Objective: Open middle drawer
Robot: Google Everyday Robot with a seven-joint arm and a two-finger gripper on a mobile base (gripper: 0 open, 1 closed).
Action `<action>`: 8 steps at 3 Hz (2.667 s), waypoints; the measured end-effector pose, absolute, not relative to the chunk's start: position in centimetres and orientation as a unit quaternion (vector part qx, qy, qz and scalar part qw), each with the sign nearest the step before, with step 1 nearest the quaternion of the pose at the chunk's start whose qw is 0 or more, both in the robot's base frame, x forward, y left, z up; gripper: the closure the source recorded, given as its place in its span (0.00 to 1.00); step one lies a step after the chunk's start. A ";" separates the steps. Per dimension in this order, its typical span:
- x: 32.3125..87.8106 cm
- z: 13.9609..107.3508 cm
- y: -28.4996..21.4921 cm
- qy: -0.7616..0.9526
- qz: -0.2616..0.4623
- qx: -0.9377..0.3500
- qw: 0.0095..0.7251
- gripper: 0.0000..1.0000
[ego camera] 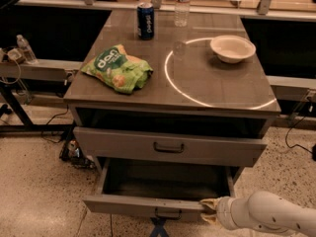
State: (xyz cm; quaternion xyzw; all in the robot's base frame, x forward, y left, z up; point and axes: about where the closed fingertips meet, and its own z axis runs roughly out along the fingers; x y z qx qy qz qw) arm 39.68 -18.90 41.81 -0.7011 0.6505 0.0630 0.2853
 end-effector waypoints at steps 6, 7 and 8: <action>30.2 41.6 -21.8 0.691 0.111 -0.702 0.135 0.50; 30.2 42.1 -21.8 0.691 0.111 -0.702 0.135 0.28; 30.2 42.2 -21.8 0.691 0.111 -0.702 0.135 0.04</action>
Offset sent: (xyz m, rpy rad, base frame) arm -0.1301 -0.0431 -0.0227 -0.2167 0.3940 -0.0229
